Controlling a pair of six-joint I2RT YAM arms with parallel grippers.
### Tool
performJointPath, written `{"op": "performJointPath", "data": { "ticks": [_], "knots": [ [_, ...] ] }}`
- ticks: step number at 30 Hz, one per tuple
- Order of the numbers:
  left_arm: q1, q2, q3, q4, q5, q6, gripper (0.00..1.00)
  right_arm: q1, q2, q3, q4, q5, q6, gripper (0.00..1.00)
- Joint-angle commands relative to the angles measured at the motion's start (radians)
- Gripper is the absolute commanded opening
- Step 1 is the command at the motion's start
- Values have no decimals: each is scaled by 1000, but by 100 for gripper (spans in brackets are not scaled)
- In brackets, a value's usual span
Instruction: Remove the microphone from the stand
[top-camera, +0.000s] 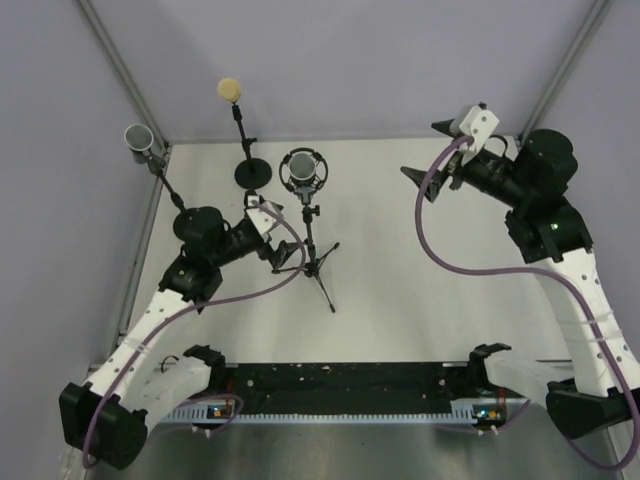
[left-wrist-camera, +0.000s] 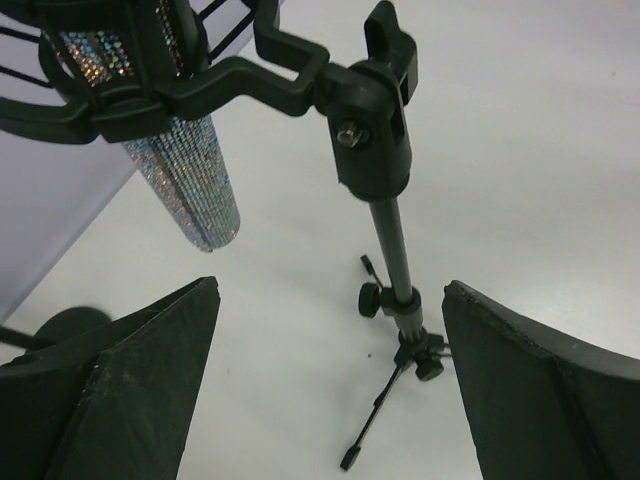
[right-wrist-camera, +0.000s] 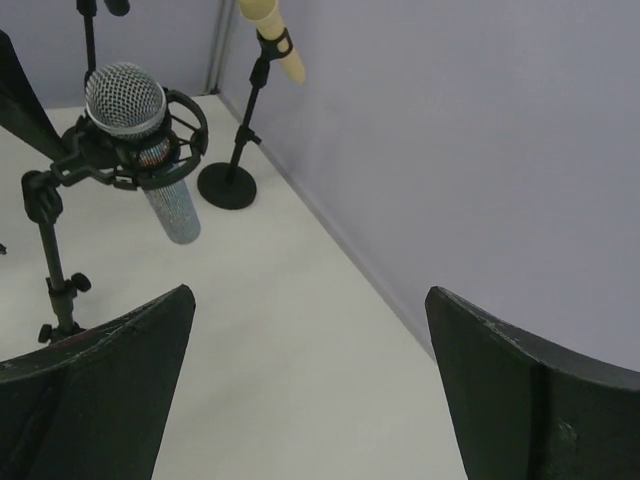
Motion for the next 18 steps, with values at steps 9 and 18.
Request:
{"op": "performJointPath", "data": {
  "ticks": [9,18],
  "knots": [
    [173,-122,286,-669,-116,106,99,259,182,189,-111,182,-106,99],
    [302,-22,408,-516,-7,-164,99,416,300,323,-118,241,-109,99]
  ]
}}
